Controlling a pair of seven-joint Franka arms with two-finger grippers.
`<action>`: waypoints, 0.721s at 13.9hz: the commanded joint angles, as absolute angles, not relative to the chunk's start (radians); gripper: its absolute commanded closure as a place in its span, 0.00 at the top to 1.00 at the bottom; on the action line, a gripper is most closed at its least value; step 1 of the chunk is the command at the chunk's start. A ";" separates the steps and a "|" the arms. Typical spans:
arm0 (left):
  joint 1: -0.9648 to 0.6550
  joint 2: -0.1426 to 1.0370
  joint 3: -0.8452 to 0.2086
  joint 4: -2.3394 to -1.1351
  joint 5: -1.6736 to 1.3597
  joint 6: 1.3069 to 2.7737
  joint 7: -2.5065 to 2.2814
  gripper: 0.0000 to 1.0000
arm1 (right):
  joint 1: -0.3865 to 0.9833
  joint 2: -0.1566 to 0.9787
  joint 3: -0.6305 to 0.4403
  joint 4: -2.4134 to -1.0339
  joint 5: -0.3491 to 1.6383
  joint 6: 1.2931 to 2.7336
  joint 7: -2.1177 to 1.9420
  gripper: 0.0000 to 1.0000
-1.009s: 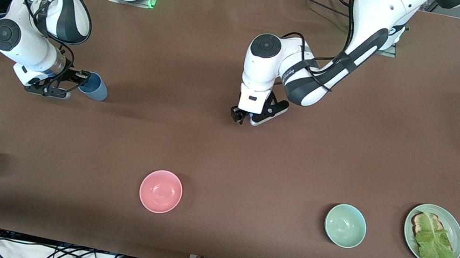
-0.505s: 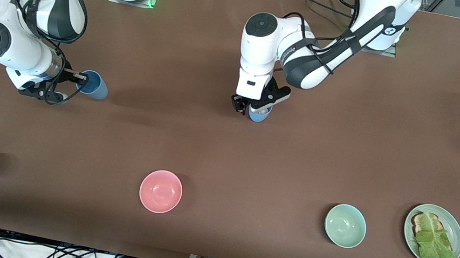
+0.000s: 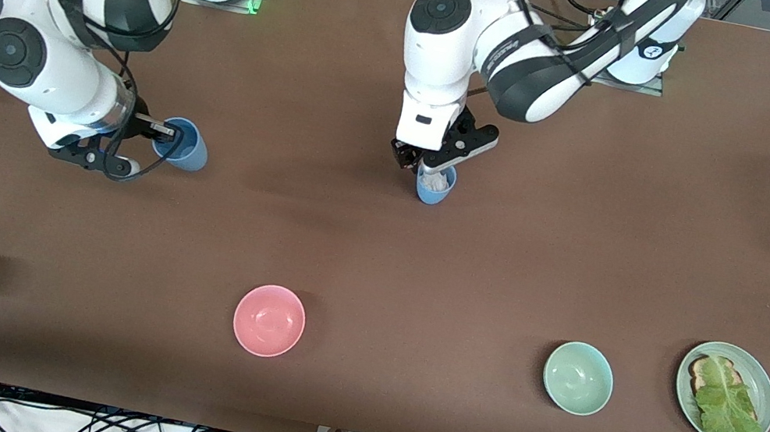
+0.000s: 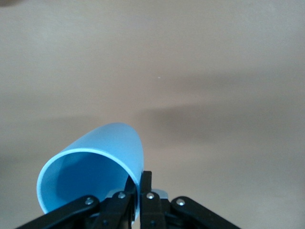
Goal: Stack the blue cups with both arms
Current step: 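Close the right gripper on the empty blue cup while the left gripper opens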
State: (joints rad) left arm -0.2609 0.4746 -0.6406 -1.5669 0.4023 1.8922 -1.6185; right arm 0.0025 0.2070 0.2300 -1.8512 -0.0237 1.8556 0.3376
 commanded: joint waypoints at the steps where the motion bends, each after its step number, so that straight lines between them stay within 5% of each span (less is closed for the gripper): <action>1: -0.209 0.428 -0.640 -1.503 0.327 1.803 -1.464 0.77 | -0.005 0.207 0.258 -1.827 -0.017 1.830 0.374 0.00; 5: -0.161 0.341 -0.539 -1.502 0.223 1.793 -1.208 0.79 | -0.005 0.206 0.262 -1.825 0.004 1.825 0.380 0.00; 10: -0.149 0.235 -0.251 -1.500 0.048 1.703 -0.696 0.82 | 0.030 0.207 0.298 -1.786 0.032 1.821 0.481 0.00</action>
